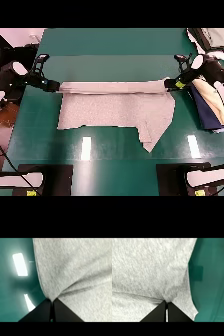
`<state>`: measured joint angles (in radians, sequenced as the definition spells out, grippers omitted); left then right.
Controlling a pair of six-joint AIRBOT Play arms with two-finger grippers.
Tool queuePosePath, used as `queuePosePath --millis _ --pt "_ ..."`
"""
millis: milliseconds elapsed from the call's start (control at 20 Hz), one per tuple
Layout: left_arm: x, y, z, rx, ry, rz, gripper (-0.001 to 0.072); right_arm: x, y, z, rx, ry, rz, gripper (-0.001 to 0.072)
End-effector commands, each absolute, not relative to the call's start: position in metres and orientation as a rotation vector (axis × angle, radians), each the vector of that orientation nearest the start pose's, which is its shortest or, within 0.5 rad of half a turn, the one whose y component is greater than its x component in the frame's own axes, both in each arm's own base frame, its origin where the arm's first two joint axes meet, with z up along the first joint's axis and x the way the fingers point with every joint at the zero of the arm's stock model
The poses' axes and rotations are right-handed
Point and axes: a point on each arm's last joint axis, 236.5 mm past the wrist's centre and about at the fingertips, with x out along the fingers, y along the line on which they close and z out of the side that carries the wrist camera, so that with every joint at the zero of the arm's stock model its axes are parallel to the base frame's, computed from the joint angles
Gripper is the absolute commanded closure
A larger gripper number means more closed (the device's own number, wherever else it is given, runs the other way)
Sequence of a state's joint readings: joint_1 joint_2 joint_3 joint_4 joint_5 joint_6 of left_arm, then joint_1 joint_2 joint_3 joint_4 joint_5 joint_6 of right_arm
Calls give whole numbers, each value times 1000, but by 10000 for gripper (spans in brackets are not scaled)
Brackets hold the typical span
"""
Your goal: Fold the shirts.
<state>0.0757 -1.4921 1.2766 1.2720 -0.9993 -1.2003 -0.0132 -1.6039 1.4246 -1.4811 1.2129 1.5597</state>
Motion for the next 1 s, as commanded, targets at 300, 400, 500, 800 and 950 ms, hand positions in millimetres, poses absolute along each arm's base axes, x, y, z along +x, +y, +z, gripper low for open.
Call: queuePosePath --millis 300,400,500,800,950 --pt "426 -28 -26 -44 1283 -292 649 411 17 -40 85 1492 47 353" --pt "420 -27 -17 -39 1313 -305 649 404 14 -27 84 1492 48 353" --pt "417 -28 -11 -42 1331 -313 649 394 10 -16 89 1467 41 353" --pt "399 -23 -15 -84 1422 -259 102 363 1 5 108 1381 17 353" --pt "359 -13 -20 -118 1583 -232 102 352 16 17 205 1356 113 354"
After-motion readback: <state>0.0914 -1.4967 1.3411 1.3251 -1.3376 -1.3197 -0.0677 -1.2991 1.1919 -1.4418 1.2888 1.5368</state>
